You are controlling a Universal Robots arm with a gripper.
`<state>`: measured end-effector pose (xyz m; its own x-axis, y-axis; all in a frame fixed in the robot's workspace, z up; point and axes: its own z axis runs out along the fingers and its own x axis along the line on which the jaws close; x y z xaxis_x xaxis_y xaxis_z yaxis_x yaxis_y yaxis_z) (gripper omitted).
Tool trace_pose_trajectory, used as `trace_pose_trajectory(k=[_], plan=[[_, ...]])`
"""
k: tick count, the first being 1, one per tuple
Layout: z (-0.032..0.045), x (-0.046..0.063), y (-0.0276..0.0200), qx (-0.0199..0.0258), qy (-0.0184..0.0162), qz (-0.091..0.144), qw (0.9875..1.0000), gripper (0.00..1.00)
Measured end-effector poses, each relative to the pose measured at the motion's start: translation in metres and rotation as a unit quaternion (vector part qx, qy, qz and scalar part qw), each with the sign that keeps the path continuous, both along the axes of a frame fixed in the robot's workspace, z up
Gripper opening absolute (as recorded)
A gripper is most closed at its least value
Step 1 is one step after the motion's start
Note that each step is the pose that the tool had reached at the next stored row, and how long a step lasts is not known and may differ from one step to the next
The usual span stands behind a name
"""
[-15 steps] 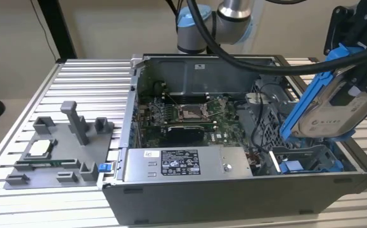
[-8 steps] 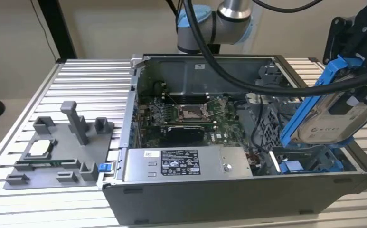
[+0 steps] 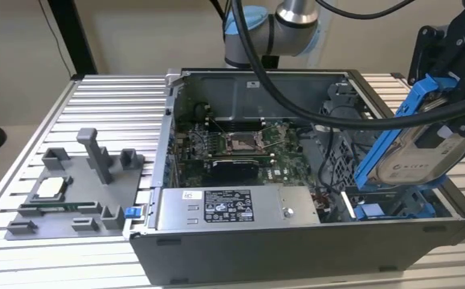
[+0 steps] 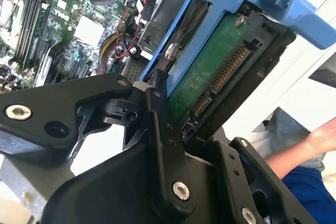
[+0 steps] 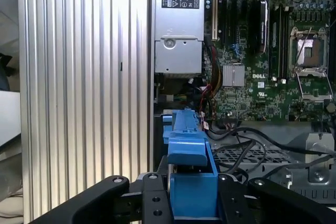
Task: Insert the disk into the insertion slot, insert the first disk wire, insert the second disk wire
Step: 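Insert the disk into the insertion slot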
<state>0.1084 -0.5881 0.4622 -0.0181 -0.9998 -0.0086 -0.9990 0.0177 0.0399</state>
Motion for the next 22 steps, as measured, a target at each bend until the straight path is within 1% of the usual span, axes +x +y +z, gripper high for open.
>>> trace_pose_trajectory(k=[8,15,22], plan=[[-0.0016,0.0,0.0,0.0,0.0,0.0,1.0,0.0],[-0.0098,0.0,0.0,0.0007,-0.0007,0.0,1.0,0.0],[-0.0142,0.005,0.0,0.0019,-0.0007,0.0,1.0,0.0]])
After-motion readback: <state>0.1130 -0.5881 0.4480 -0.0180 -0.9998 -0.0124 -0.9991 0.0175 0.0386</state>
